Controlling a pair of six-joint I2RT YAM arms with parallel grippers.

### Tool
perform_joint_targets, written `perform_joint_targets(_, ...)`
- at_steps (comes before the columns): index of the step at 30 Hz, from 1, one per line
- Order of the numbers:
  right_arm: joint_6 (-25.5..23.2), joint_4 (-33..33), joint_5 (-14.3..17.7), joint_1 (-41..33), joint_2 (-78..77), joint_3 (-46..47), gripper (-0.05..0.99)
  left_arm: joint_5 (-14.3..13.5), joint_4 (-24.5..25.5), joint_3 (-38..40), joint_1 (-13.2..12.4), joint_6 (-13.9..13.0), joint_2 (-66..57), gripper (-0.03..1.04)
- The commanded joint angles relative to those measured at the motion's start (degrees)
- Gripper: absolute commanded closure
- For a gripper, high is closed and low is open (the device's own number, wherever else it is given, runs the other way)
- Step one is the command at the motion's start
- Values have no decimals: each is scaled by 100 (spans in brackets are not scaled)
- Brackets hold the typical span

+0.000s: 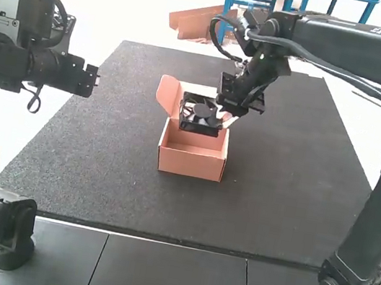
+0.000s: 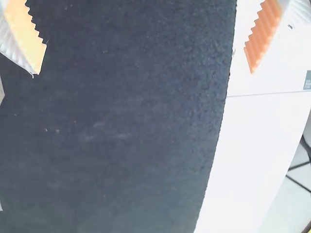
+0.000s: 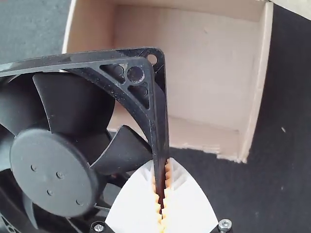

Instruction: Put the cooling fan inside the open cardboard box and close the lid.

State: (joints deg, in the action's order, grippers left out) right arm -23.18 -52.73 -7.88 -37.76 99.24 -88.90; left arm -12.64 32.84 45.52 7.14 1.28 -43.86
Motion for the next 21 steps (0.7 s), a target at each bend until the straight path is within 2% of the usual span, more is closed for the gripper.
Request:
perform_joint_targets(1,-29,131,15,-12,201,-215,95,-89,-14,36,7,-31,61,4)
perform_joint_targets(12,296,624,41,67,1036,-206,95,-89,-6,54,-186,-31,79,4)
perform_joint_targets(21,270,782,436,67,1423,-224,95,-98,82,133,-213,-22,79,4)
